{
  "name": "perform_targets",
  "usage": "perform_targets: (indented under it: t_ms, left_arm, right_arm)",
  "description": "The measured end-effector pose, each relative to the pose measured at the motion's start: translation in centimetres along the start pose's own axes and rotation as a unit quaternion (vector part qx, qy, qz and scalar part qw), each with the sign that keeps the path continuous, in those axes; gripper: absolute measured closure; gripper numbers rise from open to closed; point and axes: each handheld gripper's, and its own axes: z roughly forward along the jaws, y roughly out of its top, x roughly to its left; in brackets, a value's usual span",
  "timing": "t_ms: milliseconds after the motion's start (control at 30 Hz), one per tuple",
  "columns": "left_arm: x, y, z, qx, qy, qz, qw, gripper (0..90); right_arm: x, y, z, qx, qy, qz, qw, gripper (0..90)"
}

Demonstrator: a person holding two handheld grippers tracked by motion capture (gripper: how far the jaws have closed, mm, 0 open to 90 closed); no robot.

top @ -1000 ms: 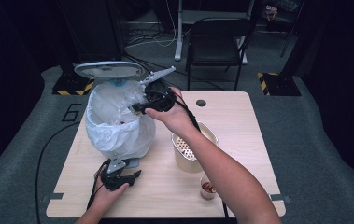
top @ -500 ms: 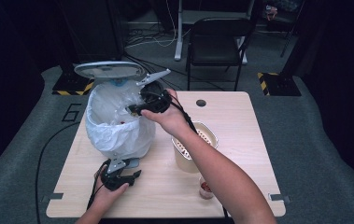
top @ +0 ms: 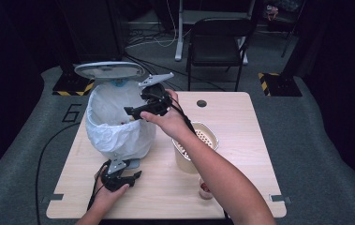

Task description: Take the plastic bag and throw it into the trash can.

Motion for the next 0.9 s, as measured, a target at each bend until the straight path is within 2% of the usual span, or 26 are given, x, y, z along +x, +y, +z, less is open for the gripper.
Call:
perform_targets:
  t_ms: [133,367,567,900]
  left_arm:
    - [0.0,0.0,0.0,0.001,0.001,0.000,1.0000,33.5]
    - [0.0,0.0,0.0,0.001,0.000,0.000,1.0000,33.5]
    - [0.1,0.0,-0.1,0.006,-0.006,0.001,1.0000,33.5]
    - [0.0,0.0,0.0,0.000,-0.001,-0.001,1.0000,33.5]
  right_arm:
    - [-0.1,-0.4,0.0,0.018,-0.006,-0.008,0.9998,24.7]
    - [-0.4,-0.6,-0.2,0.025,-0.007,-0.010,0.9996,28.0]
    - [-0.5,-0.5,-0.7,0.025,-0.012,-0.010,0.9996,29.3]
    - [-0.7,0.1,-1.4,0.020,-0.016,-0.016,0.9996,30.0]
